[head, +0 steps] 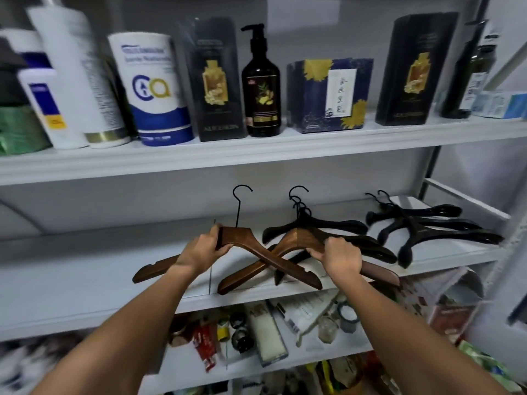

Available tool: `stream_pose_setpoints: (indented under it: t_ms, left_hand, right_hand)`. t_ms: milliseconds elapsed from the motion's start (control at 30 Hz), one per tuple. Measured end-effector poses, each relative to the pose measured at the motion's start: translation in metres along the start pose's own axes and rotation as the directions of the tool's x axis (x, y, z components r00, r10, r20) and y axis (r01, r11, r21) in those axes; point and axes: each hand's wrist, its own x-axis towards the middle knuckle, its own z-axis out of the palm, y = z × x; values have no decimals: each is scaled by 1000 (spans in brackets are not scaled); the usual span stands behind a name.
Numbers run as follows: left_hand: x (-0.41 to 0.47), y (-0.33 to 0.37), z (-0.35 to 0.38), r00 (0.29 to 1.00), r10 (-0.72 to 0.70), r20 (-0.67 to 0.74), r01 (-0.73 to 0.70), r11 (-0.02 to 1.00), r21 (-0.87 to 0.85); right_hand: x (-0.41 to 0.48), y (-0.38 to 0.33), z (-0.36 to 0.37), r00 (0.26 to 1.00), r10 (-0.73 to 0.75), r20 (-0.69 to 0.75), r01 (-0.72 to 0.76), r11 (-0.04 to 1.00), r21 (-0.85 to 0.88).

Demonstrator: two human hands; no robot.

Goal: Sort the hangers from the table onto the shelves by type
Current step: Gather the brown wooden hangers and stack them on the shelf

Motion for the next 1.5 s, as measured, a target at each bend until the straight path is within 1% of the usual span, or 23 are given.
stream_pose_setpoints:
  t_ms: [167,300,467,733,867,933,1100,1233,1367,1500]
  left_hand:
    - [-5,-43,-9,999,-39,-38,41,998,40]
    - [-2,-74,-12,997,-64,-45,65,998,24]
    - [10,-115,-12,995,-100,-28,101,995,25]
    - [42,-172,-9,992,-124,35,124,992,3]
    - [55,-192,-4,992,-116,40,117,993,-26]
    - [58,-200,-1,992,-117,37,118,993,-13]
    - [63,-218,11,990,-134,46,134,991,14]
    - [64,-226,22,985,-158,67,159,987,-4]
    - [63,-230,30,982,-178,69,178,984,-3]
    - [64,-233,35,972,-219,79,218,976,19]
  right_hand:
    - [7,-44,11,996,-80,-44,81,996,39]
    - [16,-79,18,992,-124,-24,125,991,39]
    - [32,-122,30,991,-135,0,135,990,49]
    - [65,-189,53,987,-117,113,105,989,101]
    - [77,-219,68,983,-132,125,120,988,99]
    - [82,-229,75,979,-140,149,124,986,110]
    - [100,-249,92,943,-173,284,130,978,165]
    - [116,-264,107,914,-214,345,146,966,213]
    - [130,-284,120,902,-284,325,205,945,256]
    - [142,-300,128,883,-334,330,260,933,248]
